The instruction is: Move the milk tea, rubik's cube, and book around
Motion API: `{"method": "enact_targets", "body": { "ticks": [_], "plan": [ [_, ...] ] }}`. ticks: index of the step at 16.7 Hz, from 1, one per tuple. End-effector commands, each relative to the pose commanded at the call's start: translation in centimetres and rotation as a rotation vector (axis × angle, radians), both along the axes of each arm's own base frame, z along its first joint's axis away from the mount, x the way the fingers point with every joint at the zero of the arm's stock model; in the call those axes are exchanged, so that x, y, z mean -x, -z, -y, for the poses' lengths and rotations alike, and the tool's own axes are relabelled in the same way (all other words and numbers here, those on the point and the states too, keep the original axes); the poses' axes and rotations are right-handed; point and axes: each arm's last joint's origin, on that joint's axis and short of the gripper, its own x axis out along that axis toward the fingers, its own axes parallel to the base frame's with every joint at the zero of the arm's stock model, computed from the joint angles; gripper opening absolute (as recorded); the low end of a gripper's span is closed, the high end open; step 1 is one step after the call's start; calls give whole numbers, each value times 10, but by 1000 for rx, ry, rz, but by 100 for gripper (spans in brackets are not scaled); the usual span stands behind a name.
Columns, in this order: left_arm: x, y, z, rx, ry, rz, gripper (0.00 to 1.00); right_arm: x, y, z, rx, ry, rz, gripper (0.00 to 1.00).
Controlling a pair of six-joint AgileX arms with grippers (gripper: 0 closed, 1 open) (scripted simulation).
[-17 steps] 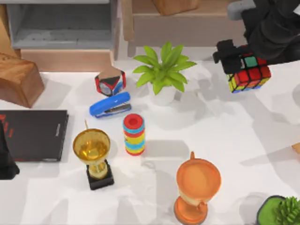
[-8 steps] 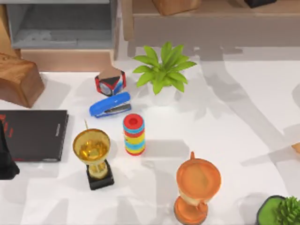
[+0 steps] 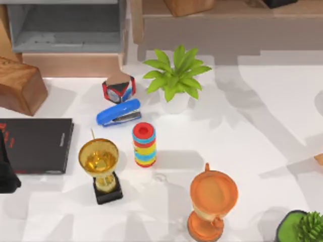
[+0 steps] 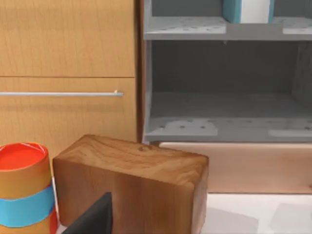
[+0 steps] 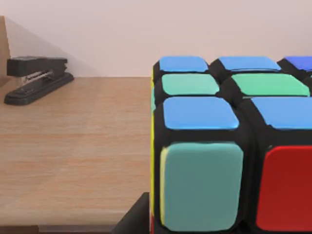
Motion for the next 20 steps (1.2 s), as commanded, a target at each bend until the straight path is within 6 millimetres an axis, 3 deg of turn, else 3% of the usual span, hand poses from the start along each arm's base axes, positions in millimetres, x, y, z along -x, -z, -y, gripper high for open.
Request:
{"method": "enact_targets", "body": {
  "ticks": [6, 12, 16, 20],
  "plan": [
    [0, 0, 0, 0, 0, 0, 100, -10, -8, -1, -4, -7, 19, 0],
    [0, 0, 0, 0, 0, 0, 100, -59, -17, -3, -12, -7, 47, 0],
    [0, 0, 0, 0, 0, 0, 100, -90, -11, 2, -11, 0, 33, 0],
    [0, 0, 0, 0, 0, 0, 100, -100, 0, 1, 0, 0, 0, 0]
  ]
}}
